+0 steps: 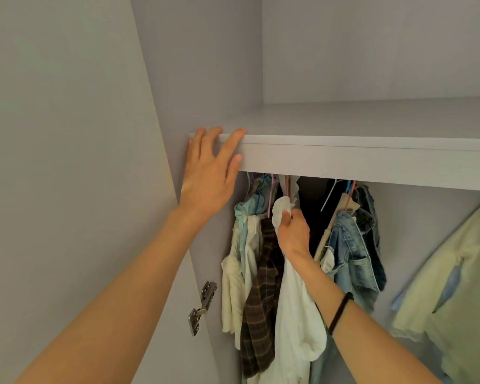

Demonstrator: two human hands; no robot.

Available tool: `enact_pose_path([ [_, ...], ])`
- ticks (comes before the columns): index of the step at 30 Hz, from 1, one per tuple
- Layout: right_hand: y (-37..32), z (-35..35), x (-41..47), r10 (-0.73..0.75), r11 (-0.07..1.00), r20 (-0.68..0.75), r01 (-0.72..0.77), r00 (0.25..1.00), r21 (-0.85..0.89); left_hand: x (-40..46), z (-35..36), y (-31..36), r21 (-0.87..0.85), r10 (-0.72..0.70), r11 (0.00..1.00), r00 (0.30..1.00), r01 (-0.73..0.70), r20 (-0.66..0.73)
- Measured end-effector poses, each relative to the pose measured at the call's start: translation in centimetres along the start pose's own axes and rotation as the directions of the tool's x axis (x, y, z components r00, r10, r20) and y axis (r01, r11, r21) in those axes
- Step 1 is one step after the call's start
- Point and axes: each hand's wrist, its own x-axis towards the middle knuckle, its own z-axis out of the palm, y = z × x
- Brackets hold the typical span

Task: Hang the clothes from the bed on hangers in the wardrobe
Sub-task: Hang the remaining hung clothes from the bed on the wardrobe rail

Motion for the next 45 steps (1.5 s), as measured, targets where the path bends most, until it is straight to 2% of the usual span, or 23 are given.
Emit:
enact_pose_path([
  [5,-0.2,-0.1,0.1,-0.026,0.995,-0.093,0.034,0.995,0.089,0.0,1.1,-0.1,-0.027,-0.005,1.000,0.997,0.003,-0.077],
  [7,0.5,-0.5,0.8,-0.036,0.998,-0.120,0.043,0.992,0.052,0.1,1.2,0.0,-0.041,-0.012,0.999,0.996,0.009,-0.092],
  [12,2.4,-0.6,2.0,0.045,0.976,-0.002,-0.044,0.999,-0.213,0.0,1.1,0.1,-0.041,-0.011,0.999,0.997,0.008,-0.075],
  [15,2.8,0.7,1.0,-0.014,0.885,0.037,0.030,0.999,-0.465,-0.2,1.2,0.2,-0.019,-0.010,1.000,0.997,0.009,-0.081],
  [17,2.7,1.6,0.6,-0.031,0.846,0.033,0.044,0.999,-0.532,-0.2,1.2,0.3,-0.014,-0.016,1.000,0.996,0.015,-0.083],
  [22,1.6,3.2,0.3,0.063,0.939,0.135,-0.012,0.989,-0.345,-0.2,1.3,0.1,-0.031,-0.014,0.999,0.997,0.011,-0.073],
  [28,0.9,5.3,0.4,0.073,0.955,0.242,0.002,0.968,-0.296,-0.2,1.4,0.0,-0.012,-0.008,1.000,1.000,0.008,-0.008],
  [33,1.0,4.2,0.2,0.108,0.956,0.331,-0.006,0.937,-0.295,-0.4,1.3,-0.4,0.054,0.006,0.998,1.000,-0.007,0.022],
  [35,1.0,3.4,-0.3,0.103,0.947,0.389,0.028,0.915,-0.319,-0.5,1.1,-0.5,0.086,0.016,0.996,0.998,-0.022,0.064],
  [38,0.9,1.7,-1.3,0.074,0.932,0.466,0.105,0.882,-0.346,-1.1,0.3,-0.1,0.038,-0.009,0.999,0.995,0.005,0.096],
  [40,0.9,0.3,-2.2,0.005,0.919,0.512,0.199,0.859,-0.342,-2.5,0.0,0.3,-0.023,-0.031,0.999,0.995,0.033,0.091],
  [43,1.0,-2.2,-3.6,-0.118,0.889,0.549,0.334,0.828,-0.314,-7.3,0.9,0.7,-0.002,-0.052,0.999,0.989,0.053,0.137],
  [45,1.4,-3.6,-4.6,-0.181,0.835,0.567,0.430,0.804,-0.343,-11.3,1.5,1.3,0.002,-0.142,0.989,0.968,0.145,0.206],
])
